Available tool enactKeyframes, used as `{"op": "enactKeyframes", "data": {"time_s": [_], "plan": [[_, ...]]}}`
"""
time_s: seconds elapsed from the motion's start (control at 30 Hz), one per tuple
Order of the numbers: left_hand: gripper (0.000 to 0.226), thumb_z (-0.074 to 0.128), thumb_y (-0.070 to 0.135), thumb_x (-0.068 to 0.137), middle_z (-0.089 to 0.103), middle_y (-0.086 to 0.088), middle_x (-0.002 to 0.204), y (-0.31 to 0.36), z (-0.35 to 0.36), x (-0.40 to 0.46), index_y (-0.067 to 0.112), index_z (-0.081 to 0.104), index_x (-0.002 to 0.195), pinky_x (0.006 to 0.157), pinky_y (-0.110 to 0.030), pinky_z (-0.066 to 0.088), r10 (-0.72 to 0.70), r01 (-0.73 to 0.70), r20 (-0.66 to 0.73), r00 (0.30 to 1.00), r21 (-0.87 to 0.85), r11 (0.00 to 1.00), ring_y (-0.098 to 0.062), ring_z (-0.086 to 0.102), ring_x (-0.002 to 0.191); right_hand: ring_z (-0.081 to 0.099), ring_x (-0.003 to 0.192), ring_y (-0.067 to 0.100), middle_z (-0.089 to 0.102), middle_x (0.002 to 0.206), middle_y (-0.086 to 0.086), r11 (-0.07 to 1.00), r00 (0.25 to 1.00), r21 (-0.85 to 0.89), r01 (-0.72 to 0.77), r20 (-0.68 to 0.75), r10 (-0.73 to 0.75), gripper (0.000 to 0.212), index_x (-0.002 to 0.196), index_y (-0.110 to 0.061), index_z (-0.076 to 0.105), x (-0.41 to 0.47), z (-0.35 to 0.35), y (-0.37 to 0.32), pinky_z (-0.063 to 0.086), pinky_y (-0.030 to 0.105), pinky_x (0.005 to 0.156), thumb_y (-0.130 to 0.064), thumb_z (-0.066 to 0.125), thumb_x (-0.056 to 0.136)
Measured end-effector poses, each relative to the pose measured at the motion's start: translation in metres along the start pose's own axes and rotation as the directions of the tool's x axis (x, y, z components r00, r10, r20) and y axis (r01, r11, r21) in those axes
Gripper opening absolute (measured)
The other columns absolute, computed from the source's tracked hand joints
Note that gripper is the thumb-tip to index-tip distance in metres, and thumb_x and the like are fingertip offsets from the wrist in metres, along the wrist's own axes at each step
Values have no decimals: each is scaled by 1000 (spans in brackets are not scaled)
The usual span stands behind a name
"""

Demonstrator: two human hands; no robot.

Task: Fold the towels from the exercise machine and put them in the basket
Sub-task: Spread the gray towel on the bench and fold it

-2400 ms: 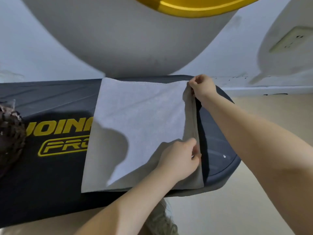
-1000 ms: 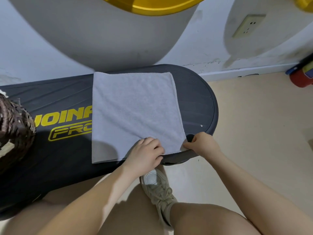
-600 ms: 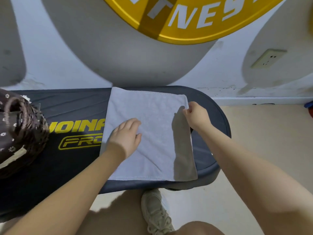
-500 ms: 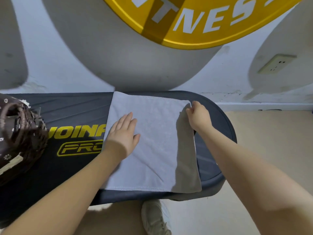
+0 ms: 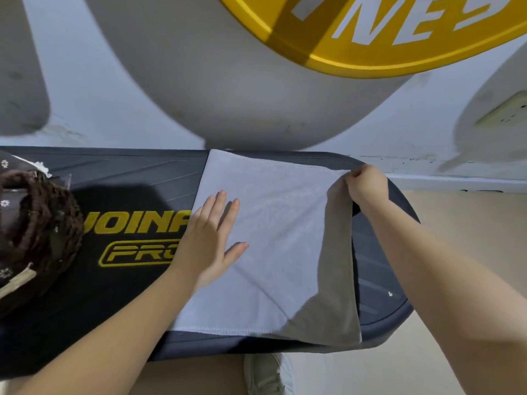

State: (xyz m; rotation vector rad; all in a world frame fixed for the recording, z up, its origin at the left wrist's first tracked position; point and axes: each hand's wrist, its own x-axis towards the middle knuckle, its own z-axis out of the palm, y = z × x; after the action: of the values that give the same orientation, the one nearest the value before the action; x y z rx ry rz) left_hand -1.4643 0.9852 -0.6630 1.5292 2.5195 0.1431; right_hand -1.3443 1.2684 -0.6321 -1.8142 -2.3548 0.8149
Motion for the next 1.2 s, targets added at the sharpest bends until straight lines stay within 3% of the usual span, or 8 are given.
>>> {"op": "enactKeyframes", "data": {"time_s": [0.1, 0.23, 0.33, 0.43, 0.6, 0.77, 0.97, 1.2], "plan": [[84, 29, 61, 80, 39, -22, 143, -2, 0, -6, -1, 36, 138, 106, -41, 32, -15, 14, 44, 999, 26, 1000, -37, 42, 131, 51, 83, 31, 52, 82, 13, 1000, 1000, -5, -7, -12, 7, 20, 74, -8, 44, -5, 2, -1, 29, 28, 52, -17, 46, 92], [99, 29, 70, 73, 38, -26, 143, -3, 0, -12, -7, 38, 134, 108, -44, 28, -20, 16, 63, 998, 51, 999, -39, 41, 131, 41, 122, 39, 44, 133, 23, 978, 973, -142, 154, -149, -175, 44, 125, 3, 42, -34, 9, -9, 37, 44, 95, -29, 42, 94], [114, 30, 79, 64, 26, -24, 149, -4, 4, -19, -6, 28, 140, 116, -39, 14, -12, 9, 66, 998, 41, 999, -38, 28, 138, 37, 132, 43, 38, 143, 28, 739, 759, -237, 631, -12, -651, 60, 132, 2, 42, -88, 34, -6, 26, 45, 107, -38, 35, 88], [116, 33, 82, 61, 32, -21, 148, -6, 7, -28, -4, 33, 139, 110, -37, 11, 5, -9, 48, 999, 79, 997, -35, 34, 136, 37, 136, 34, 35, 150, 13, 469, 563, -329, 820, 310, -766, 66, 142, -13, 32, -137, 68, 17, 14, 40, 108, -56, 18, 94], [113, 33, 85, 56, 39, -17, 145, -20, 6, -54, 6, 41, 137, 106, -38, 16, 80, -98, 113, 990, 169, 981, -33, 41, 132, -3, 147, 16, -6, 159, -5, 676, 818, -461, 575, 301, -491, 84, 150, -25, -2, -143, 59, 50, -7, 41, 117, -67, -6, 77], [104, 31, 83, 57, 47, -19, 139, -32, 4, -79, 13, 50, 131, 103, -40, 20, 122, -152, 141, 982, 225, 963, -37, 50, 123, -8, 147, 17, -14, 158, -2, 713, 910, -566, 414, 260, -322, 70, 149, -20, -7, -151, 35, 65, -15, 45, 114, -58, 1, 91], [63, 41, 58, 68, 62, -15, 118, -25, 9, -108, 14, 60, 109, 93, -36, 30, 305, -292, -24, 952, 233, 928, -30, 59, 106, 40, 134, 23, 36, 150, 5, 244, 485, -468, 849, 508, -712, 58, 140, -22, 37, -202, 22, 97, 34, 35, 104, -53, 24, 93], [27, 45, 36, 73, 49, -3, 84, -24, 15, -118, 13, 46, 87, 62, -28, 27, 466, -393, -242, 851, 295, 871, -20, 41, 74, 65, 92, 23, 58, 115, 1, 422, 575, -410, 808, 394, -717, 57, 105, -19, 52, -219, 11, 136, 54, 27, 66, -22, 83, 58]]}}
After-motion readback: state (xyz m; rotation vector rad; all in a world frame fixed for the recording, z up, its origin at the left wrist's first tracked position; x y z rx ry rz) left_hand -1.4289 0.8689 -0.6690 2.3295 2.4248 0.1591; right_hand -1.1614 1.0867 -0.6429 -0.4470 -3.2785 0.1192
